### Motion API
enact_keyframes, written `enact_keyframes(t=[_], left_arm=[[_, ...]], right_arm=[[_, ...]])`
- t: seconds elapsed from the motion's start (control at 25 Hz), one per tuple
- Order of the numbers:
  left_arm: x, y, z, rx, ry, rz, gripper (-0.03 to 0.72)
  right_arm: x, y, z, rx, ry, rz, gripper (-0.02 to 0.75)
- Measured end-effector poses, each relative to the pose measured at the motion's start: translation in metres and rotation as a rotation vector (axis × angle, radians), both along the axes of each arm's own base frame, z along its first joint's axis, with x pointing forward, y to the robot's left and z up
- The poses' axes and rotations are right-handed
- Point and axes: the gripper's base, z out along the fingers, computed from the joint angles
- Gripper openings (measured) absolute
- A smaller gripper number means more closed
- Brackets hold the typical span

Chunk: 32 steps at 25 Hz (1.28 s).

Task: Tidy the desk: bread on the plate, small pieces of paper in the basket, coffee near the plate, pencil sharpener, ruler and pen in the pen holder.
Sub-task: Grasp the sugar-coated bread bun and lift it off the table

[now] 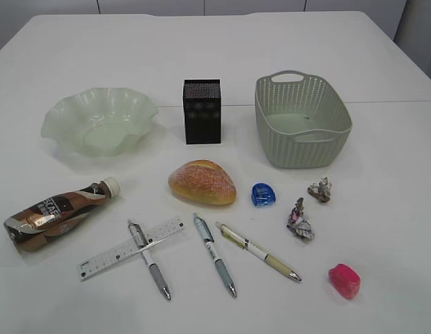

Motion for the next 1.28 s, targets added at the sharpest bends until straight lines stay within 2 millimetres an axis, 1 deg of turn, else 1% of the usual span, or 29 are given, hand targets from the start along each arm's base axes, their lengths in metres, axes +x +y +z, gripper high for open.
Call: enact_keyframes(t=[0.08, 0.16, 0.28, 0.4, 0.48, 0.6, 0.64, 0.8, 1.08, 1.28], left_arm=[[0.000, -0.001, 0.000, 0.000, 0.001, -0.002, 0.486], [0.002, -0.005, -0.003, 0.009, 0.007, -0.017, 0.486], [0.005, -0.019, -0.010, 0.057, 0.019, -0.082, 0.486], [0.009, -0.039, -0.019, 0.145, 0.031, -0.152, 0.486], [0.011, -0.051, -0.026, 0.199, 0.037, -0.196, 0.486], [0.015, -0.062, -0.034, 0.248, 0.047, -0.231, 0.486], [0.015, -0.063, -0.035, 0.256, 0.047, -0.234, 0.486], [0.016, -0.062, -0.035, 0.276, 0.042, -0.231, 0.486], [0.018, -0.057, -0.035, 0.334, 0.027, -0.217, 0.486], [0.018, -0.056, -0.035, 0.342, 0.022, -0.215, 0.486]], right_arm=[[0.012, 0.000, 0.006, 0.001, 0.049, -0.004, 0.527], [0.028, 0.000, 0.007, 0.012, 0.102, -0.007, 0.527], [0.050, 0.002, 0.009, 0.040, 0.126, -0.007, 0.527], [0.061, 0.005, 0.010, 0.072, 0.136, -0.007, 0.527], [0.064, 0.005, 0.009, 0.078, 0.141, -0.007, 0.527], [0.065, 0.004, 0.009, 0.070, 0.145, -0.008, 0.527], [0.065, 0.004, 0.009, 0.061, 0.145, -0.008, 0.527], [0.065, 0.001, 0.009, 0.027, 0.146, -0.008, 0.527], [0.065, 0.000, 0.008, 0.023, 0.148, -0.011, 0.527], [0.065, 0.000, 0.008, 0.022, 0.148, -0.011, 0.527]])
